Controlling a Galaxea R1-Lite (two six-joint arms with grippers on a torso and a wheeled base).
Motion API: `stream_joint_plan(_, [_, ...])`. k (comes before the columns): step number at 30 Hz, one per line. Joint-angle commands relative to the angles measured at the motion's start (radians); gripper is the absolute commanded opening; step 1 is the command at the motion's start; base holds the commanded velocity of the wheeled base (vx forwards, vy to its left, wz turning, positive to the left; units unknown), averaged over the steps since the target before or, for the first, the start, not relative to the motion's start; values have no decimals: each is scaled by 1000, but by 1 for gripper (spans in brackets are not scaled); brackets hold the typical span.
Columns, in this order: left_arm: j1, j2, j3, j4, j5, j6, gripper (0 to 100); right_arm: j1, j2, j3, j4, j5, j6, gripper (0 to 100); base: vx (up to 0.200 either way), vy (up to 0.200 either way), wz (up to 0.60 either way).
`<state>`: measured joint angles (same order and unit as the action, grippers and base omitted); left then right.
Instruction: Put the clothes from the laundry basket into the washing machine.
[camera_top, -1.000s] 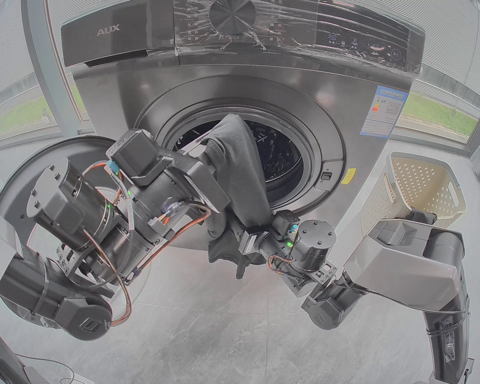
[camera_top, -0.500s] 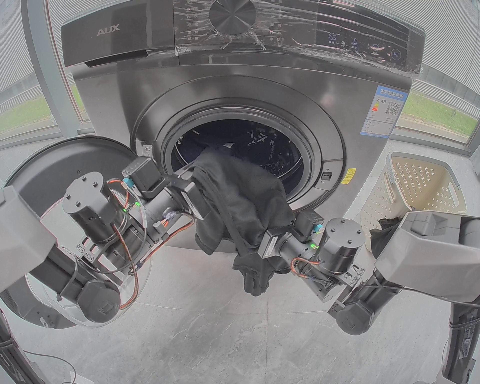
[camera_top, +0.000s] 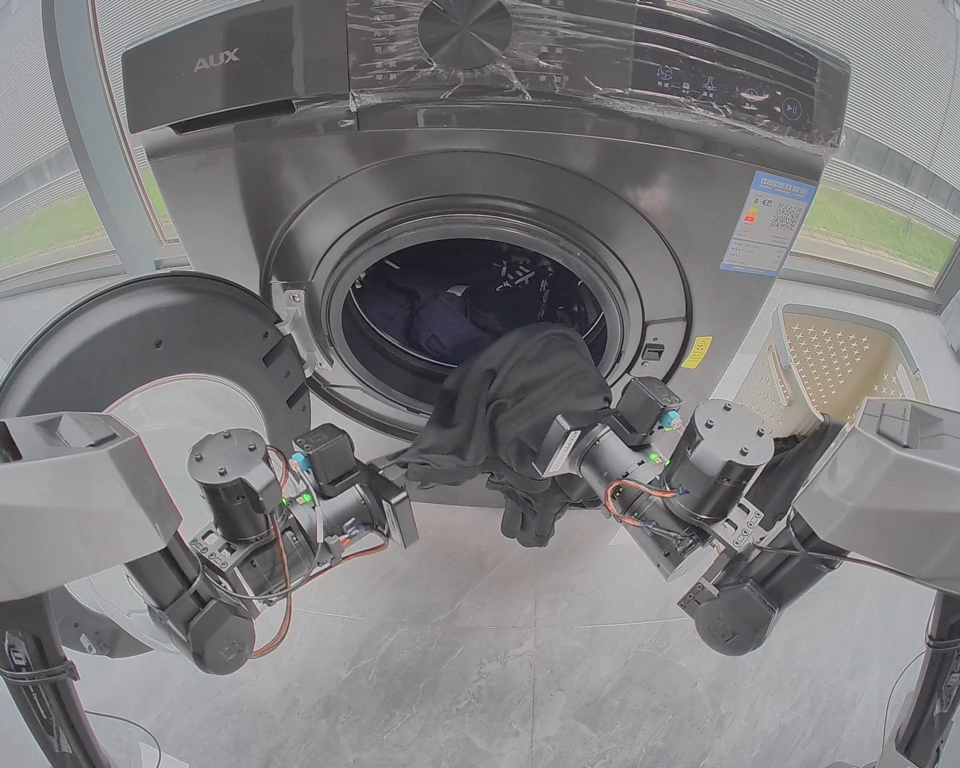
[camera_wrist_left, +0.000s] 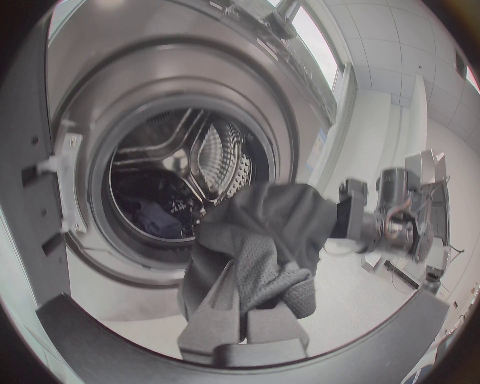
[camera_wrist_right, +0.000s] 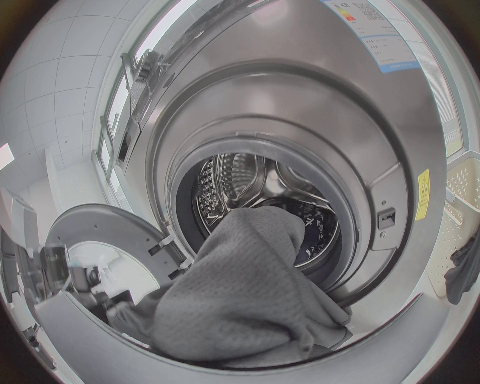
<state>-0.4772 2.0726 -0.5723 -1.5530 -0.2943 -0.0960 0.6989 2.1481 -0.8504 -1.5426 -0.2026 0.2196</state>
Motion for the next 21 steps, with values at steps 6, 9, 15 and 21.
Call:
stream_joint_plan(6, [14, 77, 37, -9, -25, -7, 100, 5, -27, -9, -1, -3, 0, 0, 0, 0, 0])
stream_joint_plan(9, [14, 104, 75, -10, -43, 7, 100, -3, -27, -18, -1, -3, 0, 0, 0, 0, 0])
stream_joint_plan(15, [6, 132, 177, -10, -129, 91, 100, -7, -42, -30, 2, -5, -2, 0, 0, 0, 0])
stream_joint_plan(21, [3, 127, 247, -12, -223, 147, 100, -7, -42, -36, 6, -5, -2, 0, 0, 0, 0])
